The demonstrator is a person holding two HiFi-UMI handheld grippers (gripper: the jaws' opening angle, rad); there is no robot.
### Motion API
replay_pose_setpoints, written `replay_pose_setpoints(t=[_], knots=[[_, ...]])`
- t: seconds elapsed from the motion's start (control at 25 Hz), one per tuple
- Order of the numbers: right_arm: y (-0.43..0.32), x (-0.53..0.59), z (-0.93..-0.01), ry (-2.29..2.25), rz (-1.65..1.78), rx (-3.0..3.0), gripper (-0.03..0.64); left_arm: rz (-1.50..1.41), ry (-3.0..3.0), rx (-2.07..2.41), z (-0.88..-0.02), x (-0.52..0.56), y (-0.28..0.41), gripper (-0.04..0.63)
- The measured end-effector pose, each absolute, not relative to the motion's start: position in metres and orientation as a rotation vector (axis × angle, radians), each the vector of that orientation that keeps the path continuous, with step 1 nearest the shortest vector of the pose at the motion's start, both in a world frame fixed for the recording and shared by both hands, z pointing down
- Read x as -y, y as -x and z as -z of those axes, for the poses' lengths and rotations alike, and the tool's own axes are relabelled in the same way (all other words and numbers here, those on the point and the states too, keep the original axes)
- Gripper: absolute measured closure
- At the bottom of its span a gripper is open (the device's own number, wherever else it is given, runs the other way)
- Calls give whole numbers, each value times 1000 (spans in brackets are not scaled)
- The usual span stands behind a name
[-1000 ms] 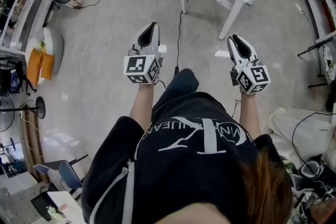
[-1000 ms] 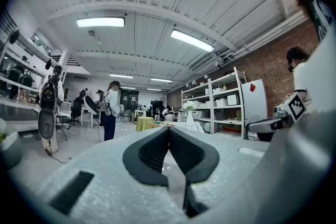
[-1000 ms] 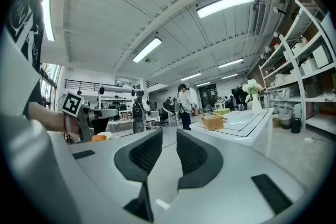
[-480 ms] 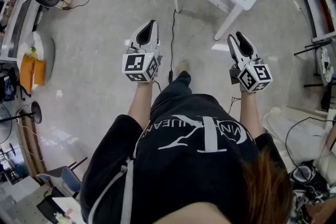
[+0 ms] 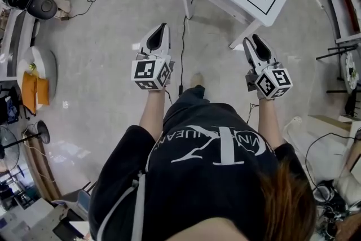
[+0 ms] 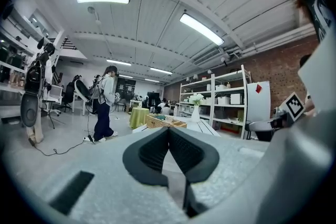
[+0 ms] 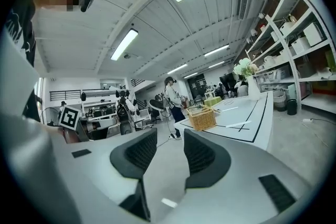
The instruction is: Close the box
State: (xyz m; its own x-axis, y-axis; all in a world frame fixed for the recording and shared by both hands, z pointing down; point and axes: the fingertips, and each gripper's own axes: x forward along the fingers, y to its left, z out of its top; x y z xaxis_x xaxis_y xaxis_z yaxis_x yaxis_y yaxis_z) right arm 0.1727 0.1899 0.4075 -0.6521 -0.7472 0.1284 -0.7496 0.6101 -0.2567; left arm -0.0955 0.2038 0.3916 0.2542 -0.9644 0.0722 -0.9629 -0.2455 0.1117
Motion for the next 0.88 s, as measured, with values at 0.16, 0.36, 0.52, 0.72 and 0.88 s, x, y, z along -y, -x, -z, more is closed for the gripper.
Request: replay_pose_setpoints(t=[0.16,0.36,0.52,0.72,0.88], knots=[[-172,-159,-407,-1345,-467,2791,464,20,-2397,1810,-392,-167,99,584],[-166,-123,-409,-1377,-491,2776,462,28,-2410,1778,-395,-127,105,584],[-163,-102,-411,-1409,-496,2781,460,7,-2439,1750,-401,-104,106,584],[-158,-91,-417,-1426,-531,2787,460,2,-2455,1733,-401,-88,108,584],[-159,-80,-414,-1430,-529,2795,460,-5,-2470,1725,-399,-81,103,584]])
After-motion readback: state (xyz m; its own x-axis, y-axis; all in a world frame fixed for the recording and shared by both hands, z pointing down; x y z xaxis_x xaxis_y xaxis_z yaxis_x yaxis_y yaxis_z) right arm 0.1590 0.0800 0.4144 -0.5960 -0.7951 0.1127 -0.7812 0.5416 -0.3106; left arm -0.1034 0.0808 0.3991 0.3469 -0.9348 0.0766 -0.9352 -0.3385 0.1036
